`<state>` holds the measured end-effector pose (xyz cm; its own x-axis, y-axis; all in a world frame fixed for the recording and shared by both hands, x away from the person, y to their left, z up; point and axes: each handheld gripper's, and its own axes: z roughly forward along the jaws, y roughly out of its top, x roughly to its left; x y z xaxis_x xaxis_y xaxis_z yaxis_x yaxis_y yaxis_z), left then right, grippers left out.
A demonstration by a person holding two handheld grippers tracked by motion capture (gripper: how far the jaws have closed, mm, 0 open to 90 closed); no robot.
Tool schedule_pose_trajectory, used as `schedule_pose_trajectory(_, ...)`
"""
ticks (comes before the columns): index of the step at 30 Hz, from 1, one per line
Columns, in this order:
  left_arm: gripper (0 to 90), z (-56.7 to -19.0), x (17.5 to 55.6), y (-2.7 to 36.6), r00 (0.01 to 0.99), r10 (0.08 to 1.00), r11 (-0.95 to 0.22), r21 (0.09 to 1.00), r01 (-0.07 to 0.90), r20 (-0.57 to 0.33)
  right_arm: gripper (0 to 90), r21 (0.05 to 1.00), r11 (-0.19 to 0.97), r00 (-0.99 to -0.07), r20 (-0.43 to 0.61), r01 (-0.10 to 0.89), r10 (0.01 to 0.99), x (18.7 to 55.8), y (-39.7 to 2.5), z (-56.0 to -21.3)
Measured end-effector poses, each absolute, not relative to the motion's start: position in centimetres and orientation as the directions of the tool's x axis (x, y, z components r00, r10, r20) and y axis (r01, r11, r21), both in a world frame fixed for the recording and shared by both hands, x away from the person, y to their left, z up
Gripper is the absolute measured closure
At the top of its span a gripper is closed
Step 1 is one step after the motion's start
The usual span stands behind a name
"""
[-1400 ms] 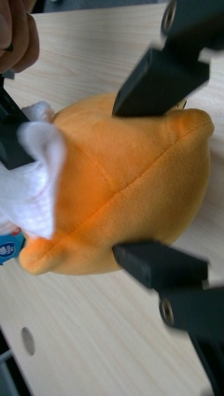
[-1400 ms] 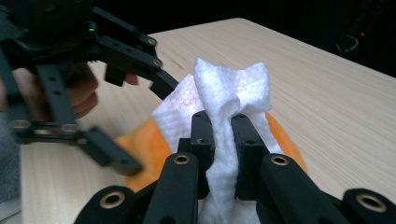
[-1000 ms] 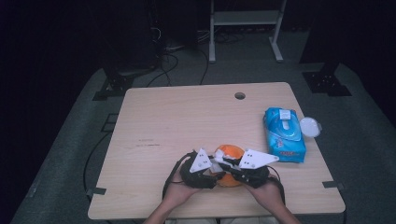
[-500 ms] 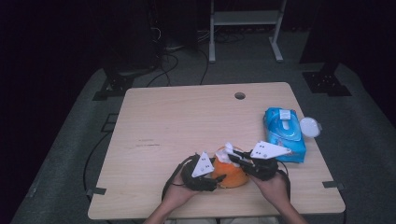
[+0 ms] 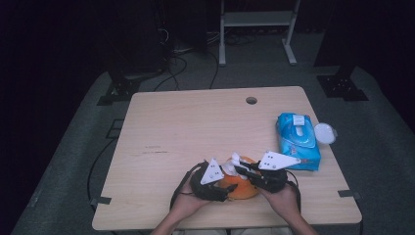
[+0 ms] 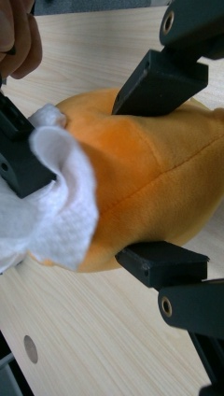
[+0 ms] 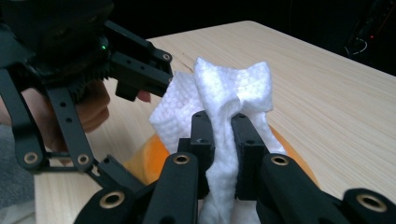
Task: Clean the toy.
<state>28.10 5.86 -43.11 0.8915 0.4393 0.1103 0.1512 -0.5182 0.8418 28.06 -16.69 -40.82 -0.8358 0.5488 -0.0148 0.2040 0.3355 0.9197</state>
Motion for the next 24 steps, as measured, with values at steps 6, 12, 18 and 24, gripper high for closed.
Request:
schedule_pose_trajectory(6, 34.7, -43.2, 28.3, 6.2, 0.899, 0.425, -0.518, 0.842, 0.150, 0.102, 80.5, 0.917, 0.302, -0.794, 0.025, 0.260, 0.607, 29.1, -18.9, -41.4)
schedule_pose_trajectory(12, 36.5, -43.2, 27.7, 5.7, 0.903, 0.400, -0.545, 0.833, 0.097, 0.158, 80.4, 0.927, 0.264, -0.812, 0.069, 0.267, 0.579, 28.6, -17.8, -40.7)
schedule_pose_trajectory(18, 37.7, -43.2, 27.7, 6.1, 0.903, 0.395, -0.560, 0.824, 0.091, 0.168, 80.5, 0.925, 0.278, -0.829, 0.064, 0.258, 0.556, 28.8, -17.7, -40.8)
schedule_pose_trajectory(24, 29.2, -42.8, 28.0, 6.2, 0.911, 0.398, -0.543, 0.829, 0.138, 0.109, 80.6, 0.917, 0.239, -0.783, 0.113, 0.319, 0.612, 29.6, -19.7, -41.7)
